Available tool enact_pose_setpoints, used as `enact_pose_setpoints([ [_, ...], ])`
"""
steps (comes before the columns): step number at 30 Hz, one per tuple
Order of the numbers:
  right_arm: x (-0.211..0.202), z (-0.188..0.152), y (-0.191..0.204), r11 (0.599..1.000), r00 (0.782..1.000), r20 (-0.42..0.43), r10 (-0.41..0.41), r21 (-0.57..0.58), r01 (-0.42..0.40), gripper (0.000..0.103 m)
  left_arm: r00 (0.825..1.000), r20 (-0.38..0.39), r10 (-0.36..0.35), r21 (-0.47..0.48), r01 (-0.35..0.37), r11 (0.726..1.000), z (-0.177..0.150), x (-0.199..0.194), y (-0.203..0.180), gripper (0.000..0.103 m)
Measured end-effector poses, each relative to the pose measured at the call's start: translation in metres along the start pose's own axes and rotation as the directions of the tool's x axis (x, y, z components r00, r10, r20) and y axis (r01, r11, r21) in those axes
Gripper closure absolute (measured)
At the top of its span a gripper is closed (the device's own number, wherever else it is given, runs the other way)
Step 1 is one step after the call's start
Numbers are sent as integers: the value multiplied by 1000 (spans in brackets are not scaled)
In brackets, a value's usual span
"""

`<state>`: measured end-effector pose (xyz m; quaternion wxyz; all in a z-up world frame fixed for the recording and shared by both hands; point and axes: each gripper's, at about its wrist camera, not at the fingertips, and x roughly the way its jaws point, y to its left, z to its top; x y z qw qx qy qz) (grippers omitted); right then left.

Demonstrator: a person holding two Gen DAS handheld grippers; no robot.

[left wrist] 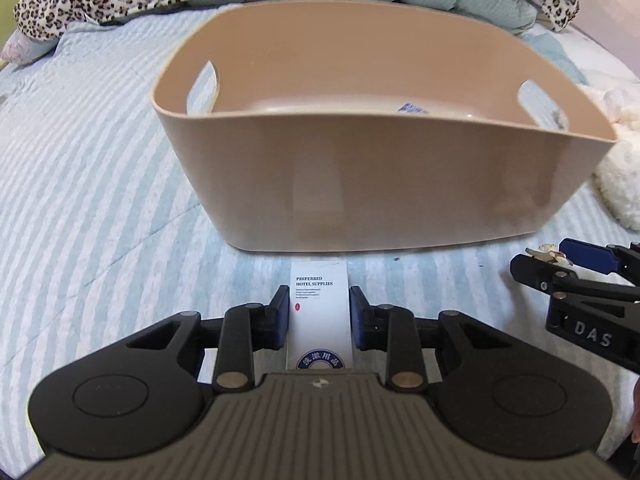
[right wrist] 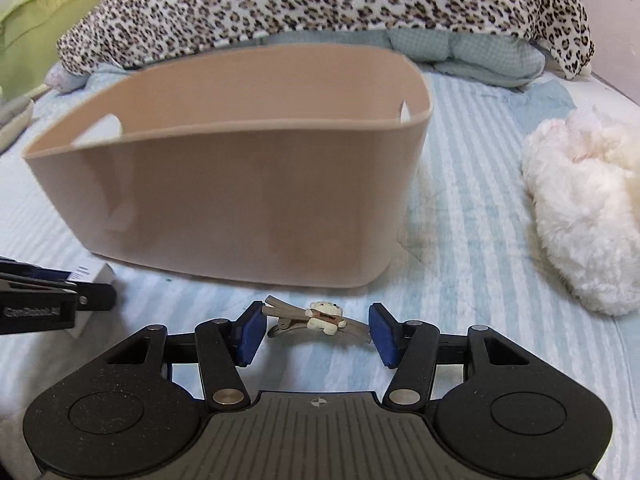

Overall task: Organize objects
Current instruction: 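Grasp the white box with the left tool while the right tool grasps the hair clip, then lift both items over the basket and open both tools to release them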

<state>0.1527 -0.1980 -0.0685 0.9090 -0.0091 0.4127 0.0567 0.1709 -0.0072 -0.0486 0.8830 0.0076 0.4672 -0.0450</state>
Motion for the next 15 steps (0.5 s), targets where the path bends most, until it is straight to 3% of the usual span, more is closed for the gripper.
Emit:
enact_pose_setpoints([
  [8,-59,4,1,998,991,126,44,35,-49,50,994,111,1,28,-4,1000,1,-50,3,71],
  [15,-105,27,2,997,960,271,64,22,-73,50,974,227,4,72,-21,997,17,-96,-4,71],
])
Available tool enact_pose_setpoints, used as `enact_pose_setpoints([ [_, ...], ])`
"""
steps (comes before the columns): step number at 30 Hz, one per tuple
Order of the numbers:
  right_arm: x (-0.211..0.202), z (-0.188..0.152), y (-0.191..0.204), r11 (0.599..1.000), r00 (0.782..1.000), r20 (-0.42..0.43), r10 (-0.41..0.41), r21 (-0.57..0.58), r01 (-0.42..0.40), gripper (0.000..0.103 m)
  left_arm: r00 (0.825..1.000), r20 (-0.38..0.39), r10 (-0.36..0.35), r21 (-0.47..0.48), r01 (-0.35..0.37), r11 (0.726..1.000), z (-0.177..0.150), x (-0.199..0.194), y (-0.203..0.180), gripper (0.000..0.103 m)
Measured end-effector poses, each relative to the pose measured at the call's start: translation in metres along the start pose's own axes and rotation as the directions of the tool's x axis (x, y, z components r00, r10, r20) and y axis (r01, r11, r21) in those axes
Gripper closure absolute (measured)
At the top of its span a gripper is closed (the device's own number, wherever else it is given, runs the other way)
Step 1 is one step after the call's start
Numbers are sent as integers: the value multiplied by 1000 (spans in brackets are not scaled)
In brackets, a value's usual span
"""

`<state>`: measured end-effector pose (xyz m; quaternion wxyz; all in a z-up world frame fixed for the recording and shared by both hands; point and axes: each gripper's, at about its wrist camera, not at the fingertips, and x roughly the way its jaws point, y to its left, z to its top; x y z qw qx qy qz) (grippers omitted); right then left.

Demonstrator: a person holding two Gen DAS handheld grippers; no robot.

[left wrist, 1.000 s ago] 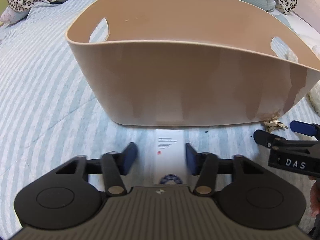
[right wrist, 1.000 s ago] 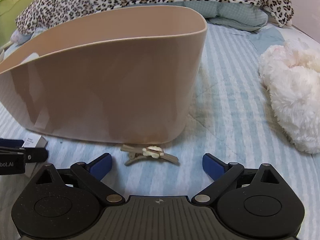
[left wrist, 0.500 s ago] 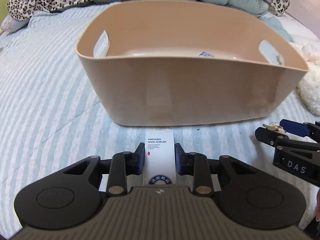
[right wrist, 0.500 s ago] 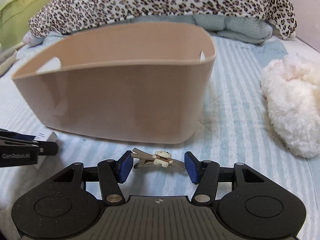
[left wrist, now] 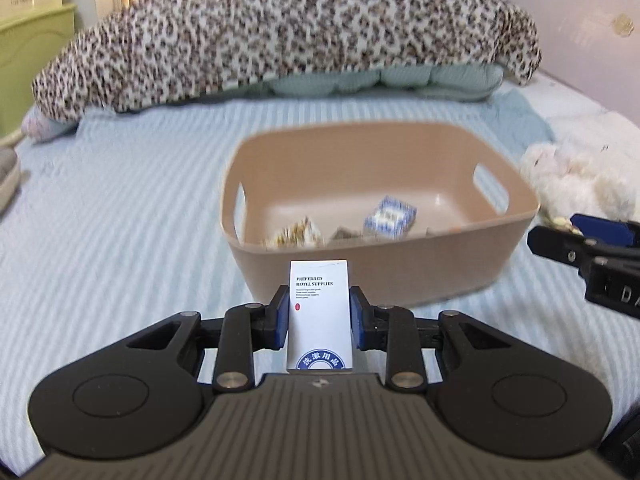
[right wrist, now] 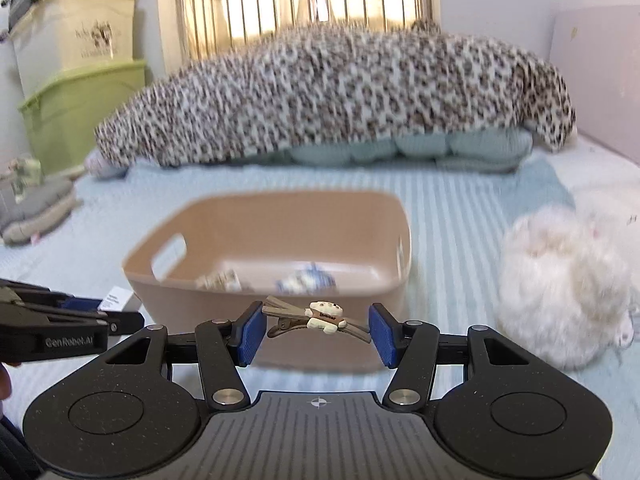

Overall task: Organize objects
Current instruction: 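Lift both items over the basket and open both tools to release them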

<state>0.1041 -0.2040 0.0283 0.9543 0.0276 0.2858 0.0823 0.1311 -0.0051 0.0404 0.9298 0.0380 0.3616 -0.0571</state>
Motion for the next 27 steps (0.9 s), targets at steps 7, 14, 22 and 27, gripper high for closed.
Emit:
enact_pose_setpoints([
  [7,2,42,2,1000,998,69,-7,-19,8,50,996,88,25,5,-26,1000,34,-3,-3,71],
  [14,37,64,2,999,999,40,-13,-38,14,50,995,81,61,-19,-60,998,66,32,-7,71],
  [22,89,60,-2,998,998,-36,-58,-35,57,50,992,-64,112,-7,-112,994,73,99,-8,71],
  [27,115,45,2,996,993,-92,-76,-53,71,50,980,-141,137,22,-135,991,68,131,-7,71],
])
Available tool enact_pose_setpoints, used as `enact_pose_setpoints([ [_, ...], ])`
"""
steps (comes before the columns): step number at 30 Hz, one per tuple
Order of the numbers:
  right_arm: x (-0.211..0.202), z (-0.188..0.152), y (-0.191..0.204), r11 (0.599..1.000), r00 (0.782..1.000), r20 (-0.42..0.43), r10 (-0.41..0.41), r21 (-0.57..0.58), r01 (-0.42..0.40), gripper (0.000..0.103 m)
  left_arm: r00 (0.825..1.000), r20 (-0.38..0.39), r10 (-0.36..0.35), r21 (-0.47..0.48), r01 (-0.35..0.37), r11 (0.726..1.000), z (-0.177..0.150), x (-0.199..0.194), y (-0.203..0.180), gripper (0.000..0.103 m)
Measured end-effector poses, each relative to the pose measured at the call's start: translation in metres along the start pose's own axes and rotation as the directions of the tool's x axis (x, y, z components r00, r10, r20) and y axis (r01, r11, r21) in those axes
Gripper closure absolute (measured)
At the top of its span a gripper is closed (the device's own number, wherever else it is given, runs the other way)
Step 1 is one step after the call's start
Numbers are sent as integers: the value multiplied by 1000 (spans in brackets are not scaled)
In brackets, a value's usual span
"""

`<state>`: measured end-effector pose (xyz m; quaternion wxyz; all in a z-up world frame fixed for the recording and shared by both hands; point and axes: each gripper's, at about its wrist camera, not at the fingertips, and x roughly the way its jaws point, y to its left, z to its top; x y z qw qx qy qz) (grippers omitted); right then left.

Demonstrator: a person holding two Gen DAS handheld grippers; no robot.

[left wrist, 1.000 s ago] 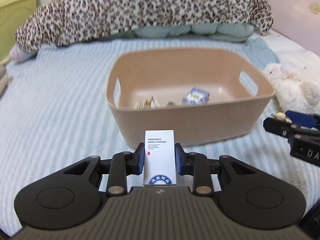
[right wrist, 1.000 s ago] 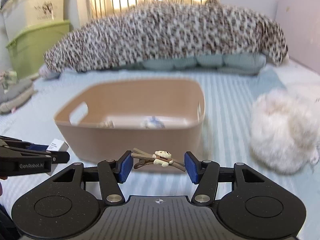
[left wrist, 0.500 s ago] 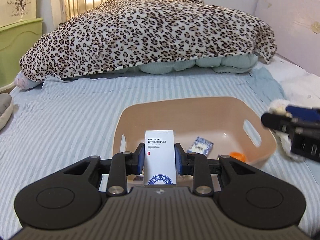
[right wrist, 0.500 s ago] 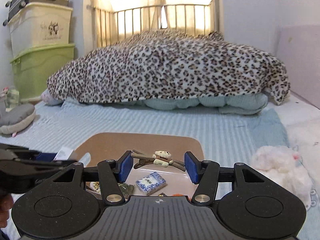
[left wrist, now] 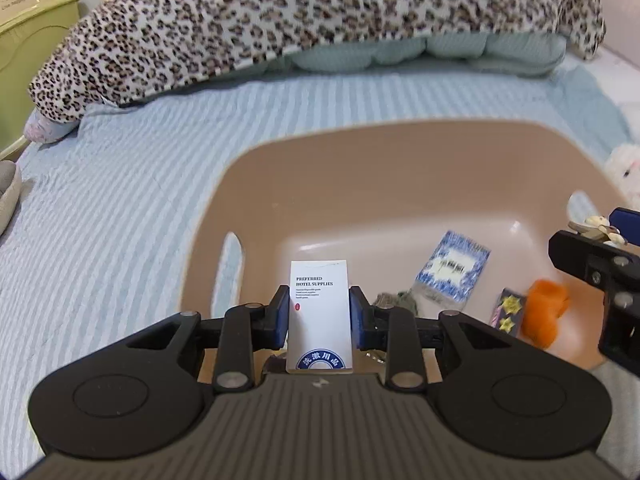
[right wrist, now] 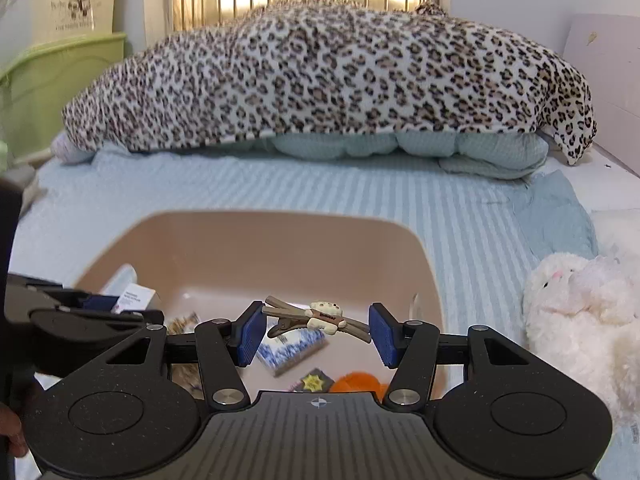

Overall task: Organize objects
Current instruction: 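Lift both items over the basket and open both tools to release them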

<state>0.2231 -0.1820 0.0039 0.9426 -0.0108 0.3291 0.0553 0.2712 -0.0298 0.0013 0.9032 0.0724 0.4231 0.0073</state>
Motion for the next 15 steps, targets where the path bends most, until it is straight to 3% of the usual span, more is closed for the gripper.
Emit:
enact_pose_setpoints([
  [8,26,-14,6,999,995,-101,-24,-43,19,49,996,-85,-4,8,5,1000,-6,18,-1,70],
  [11,24,-13,8,998,992,-120,-39,-57,33,41,995,-97,-16,4,17,1000,-6,12,0,69],
  [15,11,-10,7,999,993,-110,-32,-38,28,27,998,-58,-21,0,21,1000,-3,-10,0,31],
])
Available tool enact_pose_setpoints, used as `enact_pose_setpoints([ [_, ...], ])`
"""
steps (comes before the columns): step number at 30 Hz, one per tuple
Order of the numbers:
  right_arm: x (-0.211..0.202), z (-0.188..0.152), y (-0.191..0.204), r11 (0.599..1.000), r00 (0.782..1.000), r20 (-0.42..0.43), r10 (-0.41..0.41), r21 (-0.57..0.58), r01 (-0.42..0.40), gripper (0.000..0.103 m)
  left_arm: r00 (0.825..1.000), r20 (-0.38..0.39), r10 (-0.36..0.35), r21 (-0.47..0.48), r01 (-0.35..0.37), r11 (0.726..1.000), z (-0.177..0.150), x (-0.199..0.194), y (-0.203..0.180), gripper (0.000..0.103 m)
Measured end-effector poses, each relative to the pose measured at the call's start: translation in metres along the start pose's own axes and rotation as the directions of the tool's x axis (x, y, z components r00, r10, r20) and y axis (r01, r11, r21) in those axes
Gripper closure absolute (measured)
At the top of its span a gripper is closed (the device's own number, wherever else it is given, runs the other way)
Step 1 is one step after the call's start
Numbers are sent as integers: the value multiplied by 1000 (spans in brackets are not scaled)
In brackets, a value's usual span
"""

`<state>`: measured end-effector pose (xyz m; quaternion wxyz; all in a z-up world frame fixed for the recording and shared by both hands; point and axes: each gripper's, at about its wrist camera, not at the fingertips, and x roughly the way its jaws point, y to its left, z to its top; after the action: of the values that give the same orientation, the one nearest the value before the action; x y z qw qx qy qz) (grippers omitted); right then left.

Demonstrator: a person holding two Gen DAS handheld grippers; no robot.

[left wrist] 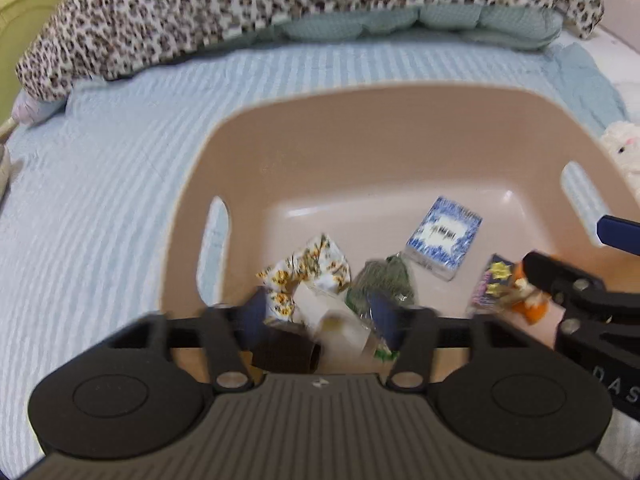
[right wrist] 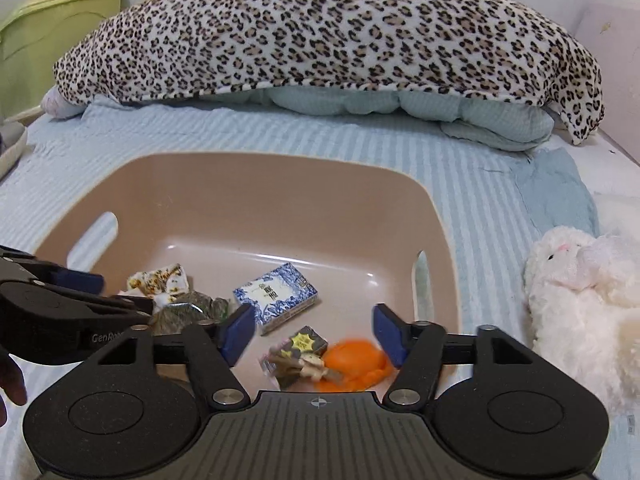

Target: Organize objects

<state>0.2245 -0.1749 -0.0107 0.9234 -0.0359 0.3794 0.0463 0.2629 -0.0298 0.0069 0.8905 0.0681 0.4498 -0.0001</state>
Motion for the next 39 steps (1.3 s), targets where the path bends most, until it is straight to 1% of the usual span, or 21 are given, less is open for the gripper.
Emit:
enact_pose_setpoints([
  [1,-5,0,0,1000,1000,7,-1,2,1,23,1000,21,9,1,-9,1000,0,-7,0,30],
  [2,-11,0,-1,1000,1000,13,0,5,0,21,999,34,16,3,-16,1000,0,-14,0,30],
  [3,-16,1,-2,1000,1000,15,3,7,-3,16,999,41,21,5,-21,1000,0,-20,0,30],
  [4,-21,1,-3,1000,1000,15,8,9,-8,12,999,49,21,3,-21,1000,0,-26,0,30],
  [6,-32,2,-5,1000,1000,18,11,23,-12,11,998,68,11,-6,-11,1000,-3,-39,2,30],
  [10,-58,-2,-9,999,999,43,18,50,-21,8,997,78,-3,-22,5,1000,-13,-62,3,30],
  [14,-80,-9,-7,999,998,55,5,45,-8,8,994,107,10,-24,-8,1000,-29,-83,2,30],
  [18,-103,-18,-6,998,998,57,27,60,-30,7,994,110,-25,-26,28,999,-43,-105,2,30],
  [20,-115,-24,-6,997,997,65,29,71,-33,5,993,113,-45,-18,47,999,-50,-116,1,30],
  [21,-120,-27,-7,997,997,69,30,75,-35,3,992,120,-46,-9,47,999,-55,-123,0,30],
  [24,-138,-38,-8,997,996,88,19,77,-26,3,990,135,-50,5,50,999,-68,-140,-5,30],
  [27,-155,-48,-9,997,994,111,17,75,-26,1,987,140,-75,-7,76,997,-81,-155,-5,30],
  [29,-164,-53,-8,997,994,109,30,68,-38,0,986,143,-88,-13,91,996,-90,-164,-6,30],
  [31,-172,-60,-5,997,994,106,37,58,-43,0,985,147,-89,-16,92,996,-97,-172,-8,30],
  [35,-186,-73,-3,997,992,111,51,49,-57,0,985,160,-69,7,69,998,-114,-186,-13,30],
  [39,-199,-87,-4,997,993,103,57,54,-63,0,980,179,-89,-14,93,996,-127,-202,-10,30],
])
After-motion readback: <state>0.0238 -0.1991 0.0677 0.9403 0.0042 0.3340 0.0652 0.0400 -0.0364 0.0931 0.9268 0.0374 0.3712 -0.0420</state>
